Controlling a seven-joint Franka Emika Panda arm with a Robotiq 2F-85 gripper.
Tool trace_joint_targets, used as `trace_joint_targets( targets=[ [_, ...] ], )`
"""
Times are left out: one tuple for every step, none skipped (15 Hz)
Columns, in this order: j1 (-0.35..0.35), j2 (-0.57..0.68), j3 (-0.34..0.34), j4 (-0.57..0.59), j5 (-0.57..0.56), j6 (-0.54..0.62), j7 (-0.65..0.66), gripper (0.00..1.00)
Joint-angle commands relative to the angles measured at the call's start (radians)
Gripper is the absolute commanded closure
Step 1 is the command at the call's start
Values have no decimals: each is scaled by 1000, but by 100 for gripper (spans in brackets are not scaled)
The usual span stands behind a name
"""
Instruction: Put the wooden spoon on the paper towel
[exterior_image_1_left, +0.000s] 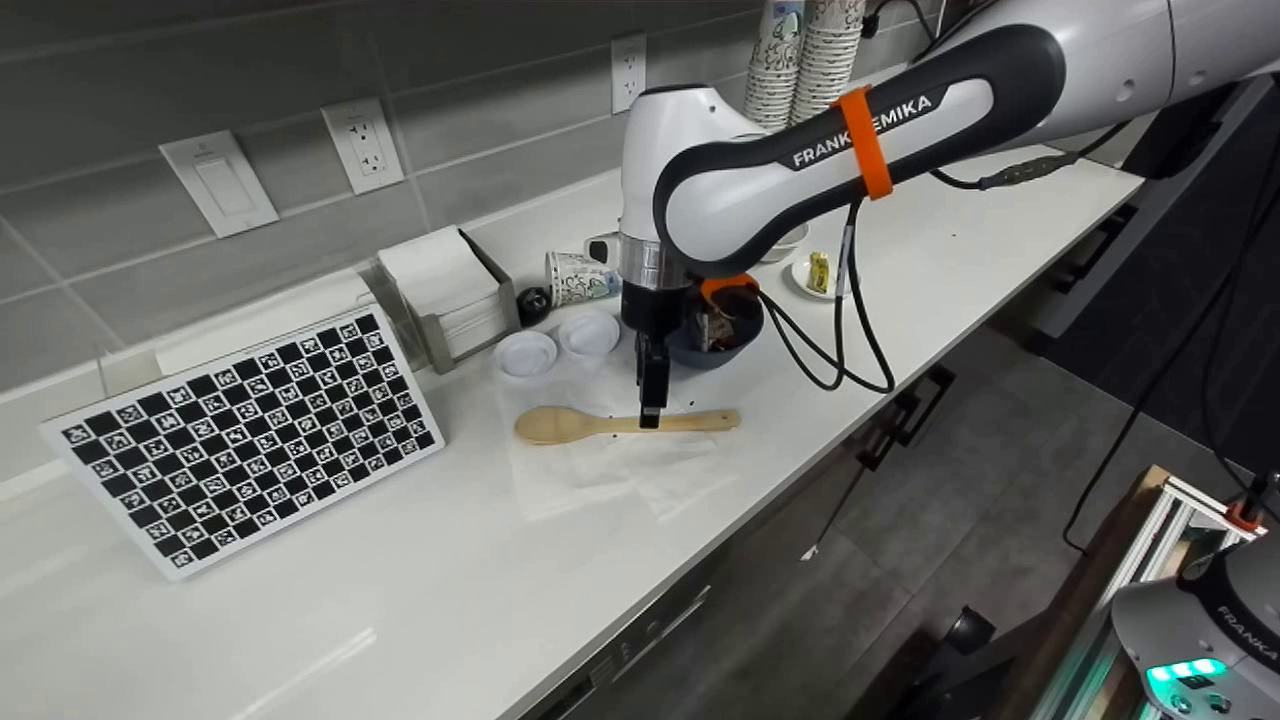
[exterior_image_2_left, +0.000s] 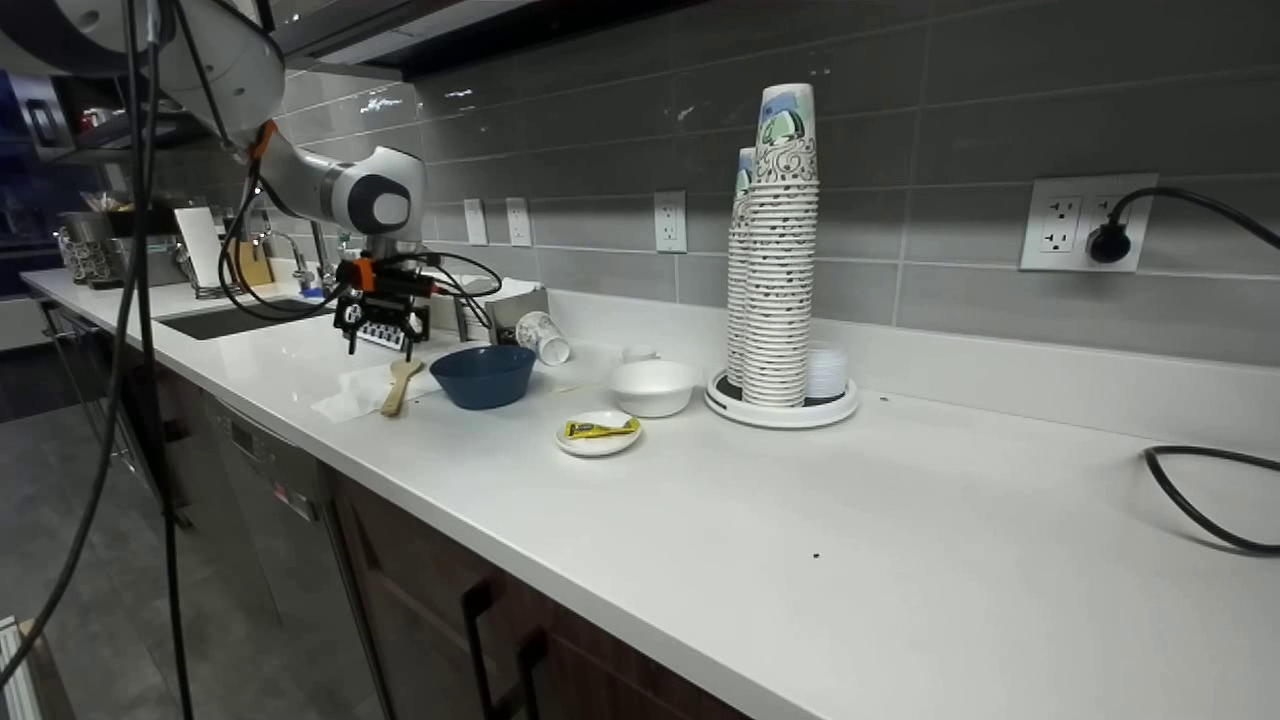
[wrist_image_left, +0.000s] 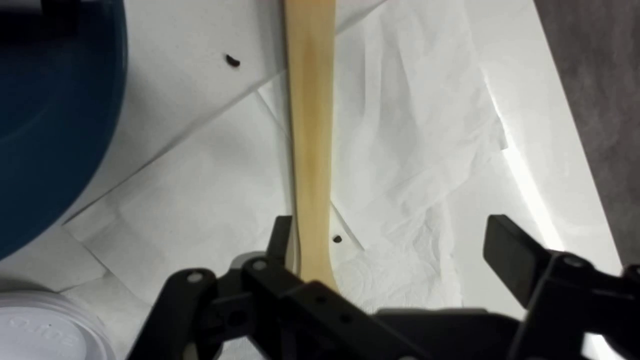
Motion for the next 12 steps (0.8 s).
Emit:
trace_joint_targets(
  targets=[
    [5,2,-4,5,2,-4,1,2],
    [5,2,-4,5,2,-4,1,2],
    [5,2,-4,5,2,-4,1,2],
    [5,2,-4,5,2,-4,1,2],
    [5,2,-4,5,2,-4,1,1],
    [0,-15,-3,-12,13,13,8,0],
    [-8,-37,2,-32,28,27,8,0],
    [-12,-60,5,-53,37,51,8,0],
    [-22,-94,17,-85,58,85,-11,0],
    [-26,-111,23,-102,67,106,-31,0],
    [0,-31,0,-14,29,56,-1,0],
    [-3,-50,4,-28,36,70,-4,0]
  ],
)
